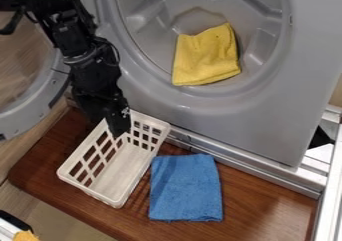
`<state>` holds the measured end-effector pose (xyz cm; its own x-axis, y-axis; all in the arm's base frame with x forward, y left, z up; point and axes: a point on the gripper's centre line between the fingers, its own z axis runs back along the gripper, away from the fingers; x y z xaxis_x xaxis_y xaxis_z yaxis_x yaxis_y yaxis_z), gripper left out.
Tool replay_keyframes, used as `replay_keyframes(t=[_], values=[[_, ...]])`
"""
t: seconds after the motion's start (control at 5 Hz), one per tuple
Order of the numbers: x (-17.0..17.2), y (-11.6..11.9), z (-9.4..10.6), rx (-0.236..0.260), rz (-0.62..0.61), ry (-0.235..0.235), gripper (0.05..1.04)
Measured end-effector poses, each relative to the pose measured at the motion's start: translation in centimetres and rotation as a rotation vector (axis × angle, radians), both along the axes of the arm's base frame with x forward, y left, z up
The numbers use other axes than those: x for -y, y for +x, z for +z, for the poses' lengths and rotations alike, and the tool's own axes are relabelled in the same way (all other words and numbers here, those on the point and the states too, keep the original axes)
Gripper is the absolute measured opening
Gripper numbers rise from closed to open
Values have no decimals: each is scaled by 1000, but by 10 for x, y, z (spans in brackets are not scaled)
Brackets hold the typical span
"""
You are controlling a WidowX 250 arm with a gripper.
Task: Moved the blue cloth to the right side of table
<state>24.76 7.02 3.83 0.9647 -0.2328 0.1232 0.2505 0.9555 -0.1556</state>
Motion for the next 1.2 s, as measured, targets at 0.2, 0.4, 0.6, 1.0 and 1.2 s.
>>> replay_keyframes(t=[0.2, 0.4, 0.6, 1.0, 1.2], values=[[2, -3, -7, -27, 7, -12, 1001], [20, -3, -11, -50, 2, -2, 1001], [34, 0, -11, -46, -30, 5, 1001], [81, 11, -9, 7, -164, 14, 1001], [102, 15, -13, 37, -230, -19, 1001]])
